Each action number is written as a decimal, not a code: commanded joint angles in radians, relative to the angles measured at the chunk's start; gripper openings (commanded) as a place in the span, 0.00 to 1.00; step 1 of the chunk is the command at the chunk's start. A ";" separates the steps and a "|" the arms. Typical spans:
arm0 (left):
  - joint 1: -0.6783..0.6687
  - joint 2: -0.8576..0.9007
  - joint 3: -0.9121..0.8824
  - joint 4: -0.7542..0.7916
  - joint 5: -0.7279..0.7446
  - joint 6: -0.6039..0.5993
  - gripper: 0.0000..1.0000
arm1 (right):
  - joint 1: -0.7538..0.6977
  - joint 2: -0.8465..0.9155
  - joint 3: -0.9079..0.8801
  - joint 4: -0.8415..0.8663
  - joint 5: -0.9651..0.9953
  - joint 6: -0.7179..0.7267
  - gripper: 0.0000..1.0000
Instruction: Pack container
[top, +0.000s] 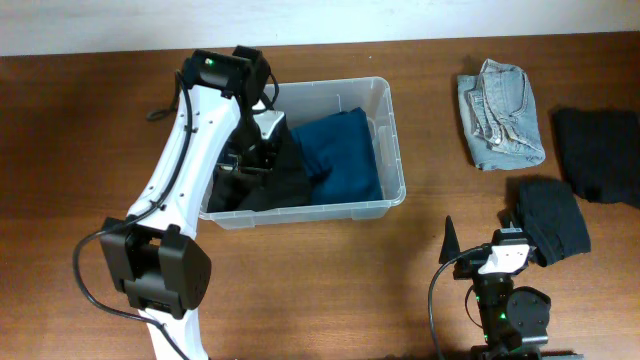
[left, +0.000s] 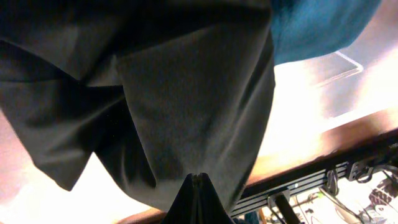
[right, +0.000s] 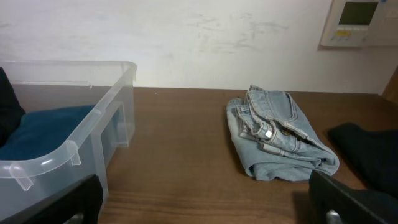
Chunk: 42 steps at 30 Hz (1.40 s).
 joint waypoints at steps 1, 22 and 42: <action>0.002 -0.012 -0.012 -0.005 0.018 -0.014 0.01 | 0.006 -0.008 -0.005 -0.007 -0.002 0.001 0.98; 0.003 -0.011 -0.332 0.259 0.025 -0.014 0.01 | 0.006 -0.008 -0.005 -0.007 -0.002 0.001 0.98; 0.005 -0.024 0.102 0.197 -0.083 -0.007 0.01 | 0.006 -0.008 -0.005 -0.007 -0.002 0.001 0.98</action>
